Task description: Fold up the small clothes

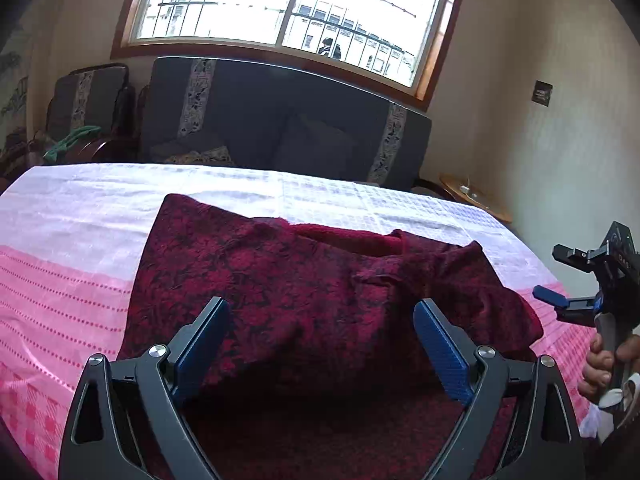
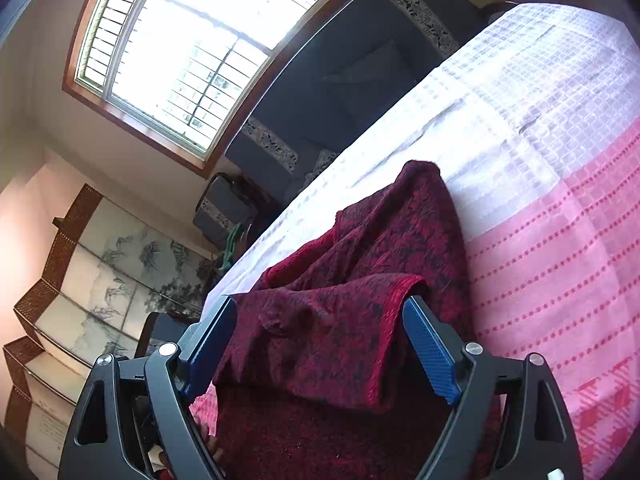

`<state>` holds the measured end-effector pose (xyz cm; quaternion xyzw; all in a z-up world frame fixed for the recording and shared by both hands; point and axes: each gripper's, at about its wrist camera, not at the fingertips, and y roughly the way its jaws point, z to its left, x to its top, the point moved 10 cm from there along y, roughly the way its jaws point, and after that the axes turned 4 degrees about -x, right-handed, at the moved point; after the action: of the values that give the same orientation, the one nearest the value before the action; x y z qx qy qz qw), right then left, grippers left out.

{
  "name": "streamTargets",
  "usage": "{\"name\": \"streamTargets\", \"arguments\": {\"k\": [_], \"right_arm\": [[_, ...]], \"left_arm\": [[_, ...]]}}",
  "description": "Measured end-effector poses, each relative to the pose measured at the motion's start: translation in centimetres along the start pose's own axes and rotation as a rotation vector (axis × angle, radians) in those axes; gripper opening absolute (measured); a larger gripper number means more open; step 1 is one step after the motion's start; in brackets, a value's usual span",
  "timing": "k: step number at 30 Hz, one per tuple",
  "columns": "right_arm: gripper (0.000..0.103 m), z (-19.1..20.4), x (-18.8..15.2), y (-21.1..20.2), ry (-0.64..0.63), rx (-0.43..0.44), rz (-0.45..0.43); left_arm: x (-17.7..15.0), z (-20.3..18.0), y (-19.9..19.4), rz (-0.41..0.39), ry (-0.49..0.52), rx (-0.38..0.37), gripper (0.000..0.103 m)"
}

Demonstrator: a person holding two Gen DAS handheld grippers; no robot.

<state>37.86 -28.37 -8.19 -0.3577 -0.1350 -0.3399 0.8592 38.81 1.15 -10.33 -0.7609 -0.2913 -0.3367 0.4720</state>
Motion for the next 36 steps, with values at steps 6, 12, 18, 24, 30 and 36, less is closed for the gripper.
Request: {"name": "streamTargets", "arguments": {"k": [6,12,18,24,30,36], "right_arm": [[0.082,-2.3,0.7,3.1,-0.045,-0.099,0.129],[0.011,-1.4,-2.4,6.6,-0.136,-0.152,0.257],[0.009,5.8,1.6,4.5,-0.279,-0.065,0.059],[0.009,3.5,4.4,5.7,-0.32,-0.171,0.01],[0.009,-3.2,1.7,8.9,-0.211,-0.202,0.081],[0.009,-1.5,3.5,7.9,-0.258,-0.18,0.009]], "left_arm": [[-2.5,5.0,1.1,0.026,-0.221,-0.002,0.093],[-2.9,5.9,1.1,0.028,-0.249,0.025,0.093],[-2.7,8.3,-0.5,-0.042,-0.327,0.129,0.093],[-3.7,10.5,0.0,-0.011,-0.452,0.141,0.093],[-4.0,10.0,0.2,0.004,-0.431,0.165,0.093],[-3.8,10.0,0.2,0.008,-0.427,0.176,0.093]]}}
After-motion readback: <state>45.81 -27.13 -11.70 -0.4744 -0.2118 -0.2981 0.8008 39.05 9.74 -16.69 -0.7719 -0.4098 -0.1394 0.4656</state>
